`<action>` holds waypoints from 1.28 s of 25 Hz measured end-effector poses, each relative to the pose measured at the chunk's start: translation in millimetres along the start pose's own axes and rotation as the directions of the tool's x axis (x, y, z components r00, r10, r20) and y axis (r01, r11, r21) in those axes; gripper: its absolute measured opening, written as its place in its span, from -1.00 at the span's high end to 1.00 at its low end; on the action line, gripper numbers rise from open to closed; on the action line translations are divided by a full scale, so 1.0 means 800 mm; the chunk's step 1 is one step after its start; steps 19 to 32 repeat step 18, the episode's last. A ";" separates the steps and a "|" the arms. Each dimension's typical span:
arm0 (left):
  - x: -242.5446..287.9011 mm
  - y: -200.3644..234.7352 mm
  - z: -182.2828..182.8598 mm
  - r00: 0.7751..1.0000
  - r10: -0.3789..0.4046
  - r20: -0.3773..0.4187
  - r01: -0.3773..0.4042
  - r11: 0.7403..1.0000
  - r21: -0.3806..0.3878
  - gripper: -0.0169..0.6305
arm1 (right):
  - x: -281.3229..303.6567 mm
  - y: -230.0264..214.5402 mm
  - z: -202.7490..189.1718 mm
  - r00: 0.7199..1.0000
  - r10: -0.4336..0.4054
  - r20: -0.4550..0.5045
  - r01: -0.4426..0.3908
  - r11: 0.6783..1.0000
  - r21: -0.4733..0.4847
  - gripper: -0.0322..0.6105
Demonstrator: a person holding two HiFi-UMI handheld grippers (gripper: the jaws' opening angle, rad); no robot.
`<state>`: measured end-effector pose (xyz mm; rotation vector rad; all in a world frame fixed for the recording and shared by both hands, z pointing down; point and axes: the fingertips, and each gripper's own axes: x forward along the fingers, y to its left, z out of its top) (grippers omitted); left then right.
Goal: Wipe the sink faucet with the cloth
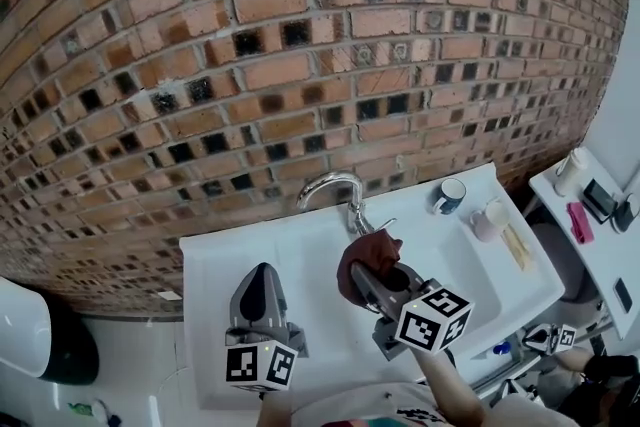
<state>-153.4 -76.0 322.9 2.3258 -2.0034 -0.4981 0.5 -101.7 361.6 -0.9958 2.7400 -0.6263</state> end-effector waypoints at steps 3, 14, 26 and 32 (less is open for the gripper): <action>-0.004 -0.007 0.009 1.000 -0.011 0.016 0.011 1.000 0.007 0.93 | -0.005 0.008 0.007 1.000 0.012 0.016 -0.012 1.000 -0.011 0.76; -0.010 -0.015 0.014 0.999 -0.021 0.031 0.020 1.000 0.019 0.93 | -0.012 0.021 0.013 0.999 0.038 0.030 -0.037 0.999 -0.035 0.76; -0.007 -0.016 0.017 0.999 -0.018 0.036 0.017 1.000 0.019 0.93 | -0.012 0.021 0.018 0.998 0.042 0.036 -0.041 0.999 -0.035 0.76; -0.007 -0.016 0.017 0.999 -0.018 0.036 0.017 1.000 0.019 0.93 | -0.012 0.021 0.018 0.998 0.042 0.036 -0.041 0.999 -0.035 0.76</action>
